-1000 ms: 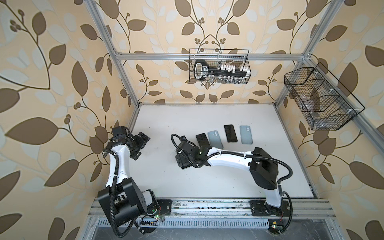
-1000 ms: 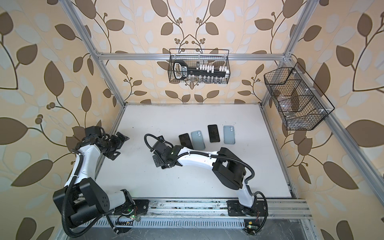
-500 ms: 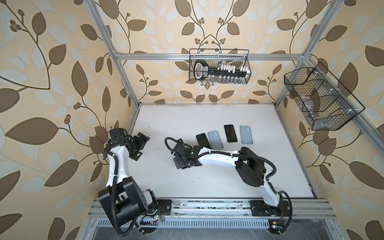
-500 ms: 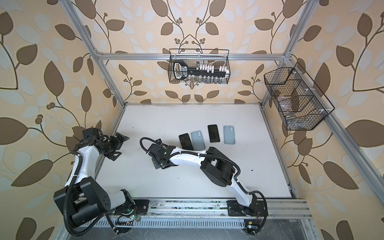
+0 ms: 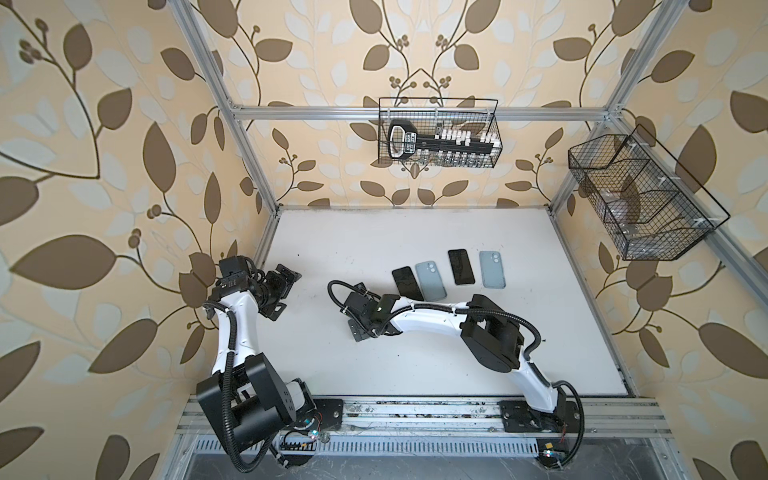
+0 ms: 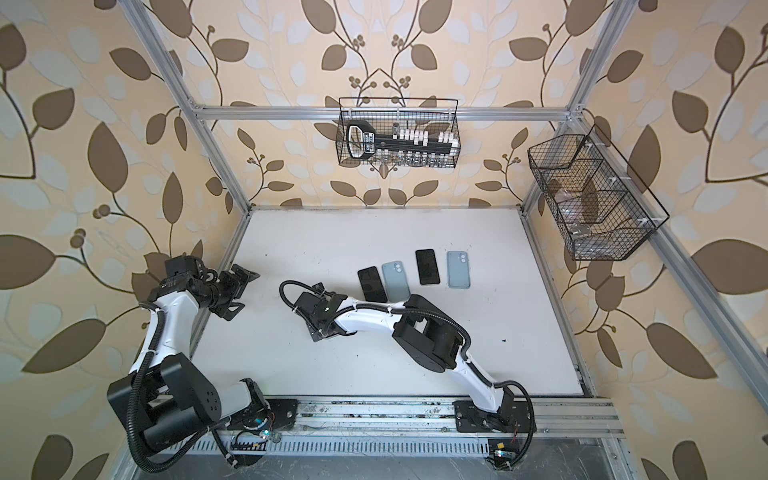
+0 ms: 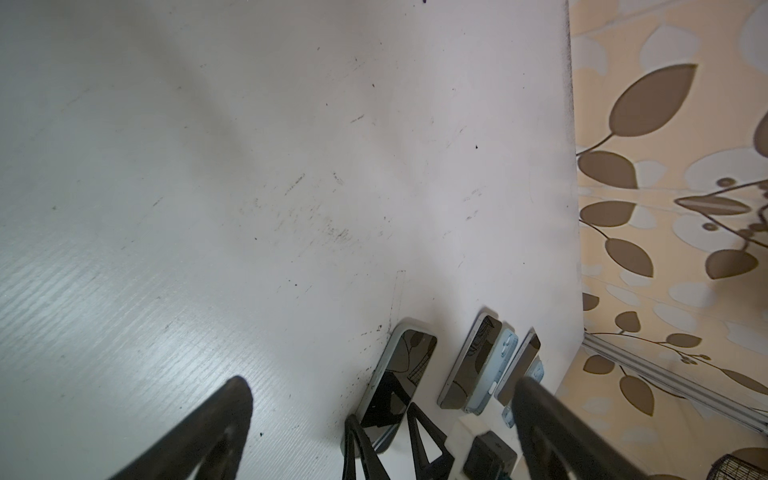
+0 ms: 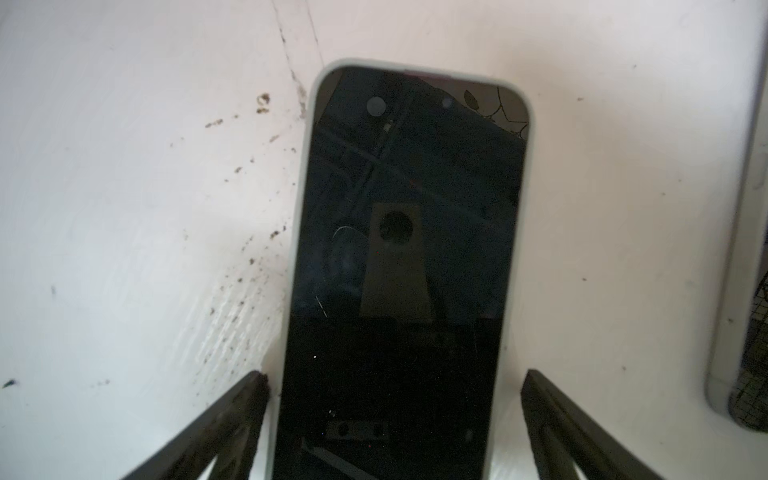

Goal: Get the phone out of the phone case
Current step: 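Grasp the white-edged black phone with the right gripper and lift it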

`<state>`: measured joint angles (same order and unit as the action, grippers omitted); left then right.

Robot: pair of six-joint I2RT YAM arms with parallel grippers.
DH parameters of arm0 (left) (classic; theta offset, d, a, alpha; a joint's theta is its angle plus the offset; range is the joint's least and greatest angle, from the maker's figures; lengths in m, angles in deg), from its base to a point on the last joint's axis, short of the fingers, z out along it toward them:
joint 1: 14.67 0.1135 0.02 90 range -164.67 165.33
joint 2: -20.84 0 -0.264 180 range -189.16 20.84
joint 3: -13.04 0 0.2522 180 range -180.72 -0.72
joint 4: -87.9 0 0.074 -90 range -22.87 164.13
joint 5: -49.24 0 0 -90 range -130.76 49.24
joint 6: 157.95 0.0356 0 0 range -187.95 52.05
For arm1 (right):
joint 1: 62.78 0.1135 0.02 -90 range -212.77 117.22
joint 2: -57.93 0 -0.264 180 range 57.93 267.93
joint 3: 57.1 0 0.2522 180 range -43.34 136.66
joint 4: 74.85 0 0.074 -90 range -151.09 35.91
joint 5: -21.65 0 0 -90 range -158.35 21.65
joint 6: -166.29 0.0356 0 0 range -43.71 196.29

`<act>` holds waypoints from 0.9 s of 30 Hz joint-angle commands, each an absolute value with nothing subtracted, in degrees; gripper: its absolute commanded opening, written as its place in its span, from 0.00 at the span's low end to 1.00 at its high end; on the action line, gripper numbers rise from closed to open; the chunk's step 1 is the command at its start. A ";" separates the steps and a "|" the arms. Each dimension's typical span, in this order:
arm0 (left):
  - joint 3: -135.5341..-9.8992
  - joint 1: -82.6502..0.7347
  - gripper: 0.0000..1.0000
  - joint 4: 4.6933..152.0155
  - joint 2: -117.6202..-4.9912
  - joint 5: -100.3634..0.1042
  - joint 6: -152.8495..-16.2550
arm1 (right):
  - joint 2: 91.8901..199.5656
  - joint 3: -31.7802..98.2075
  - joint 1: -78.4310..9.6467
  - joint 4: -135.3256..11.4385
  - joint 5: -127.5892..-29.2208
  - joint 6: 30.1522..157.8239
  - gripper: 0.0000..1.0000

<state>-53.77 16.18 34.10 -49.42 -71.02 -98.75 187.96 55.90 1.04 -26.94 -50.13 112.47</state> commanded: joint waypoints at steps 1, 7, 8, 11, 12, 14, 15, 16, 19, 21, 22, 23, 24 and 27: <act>-53.19 16.88 0.99 34.84 -48.50 -72.57 -98.05 | 189.94 57.73 1.69 -25.06 -49.74 112.99 0.93; -53.06 16.88 0.99 34.85 -48.33 -72.51 -98.08 | 191.14 58.32 1.91 -24.19 -49.69 112.82 0.87; -53.10 16.88 0.99 34.85 -48.41 -72.57 -98.09 | 191.25 58.27 1.95 -24.16 -49.75 112.79 0.87; -53.10 16.88 0.99 34.80 -48.42 -72.57 -98.07 | 191.27 57.87 1.91 -24.33 -49.75 112.63 0.81; -53.01 16.88 0.99 34.80 -48.42 -72.57 -98.05 | 191.09 57.53 1.89 -24.56 -49.58 112.46 0.79; -53.01 16.88 0.99 34.85 -48.51 -72.57 -98.09 | 190.45 56.59 1.92 -25.34 -49.29 112.16 0.74; -53.01 16.88 0.99 34.85 -48.46 -72.57 -98.09 | 189.96 56.19 1.91 -25.66 -48.91 111.94 0.73; -53.01 16.88 0.99 34.81 -48.53 -72.57 -98.09 | 189.56 55.82 1.91 -25.85 -48.47 111.74 0.73; -52.84 16.88 0.99 34.92 -48.60 -72.57 -98.25 | 188.55 54.90 1.48 -26.31 -48.16 111.00 0.72; -52.62 16.88 0.99 35.32 -48.57 -72.91 -98.34 | 187.61 54.00 0.95 -27.17 -48.78 110.59 0.71; -52.42 16.88 0.99 35.90 -48.57 -73.61 -98.48 | 187.18 53.53 0.78 -27.55 -48.99 110.32 0.71; -52.24 16.88 0.99 36.34 -48.59 -74.16 -98.61 | 186.75 53.27 0.61 -27.81 -49.18 110.02 0.70; -52.14 16.88 0.99 36.67 -48.74 -74.52 -98.78 | 186.26 52.85 0.37 -28.16 -49.52 109.67 0.70; -51.92 16.75 0.99 36.91 -49.28 -76.12 -98.86 | 184.37 51.40 -0.41 -29.27 -50.05 109.01 0.69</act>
<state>-52.35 16.18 35.72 -49.42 -73.10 -99.06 186.85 53.52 0.73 -30.29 -50.57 110.72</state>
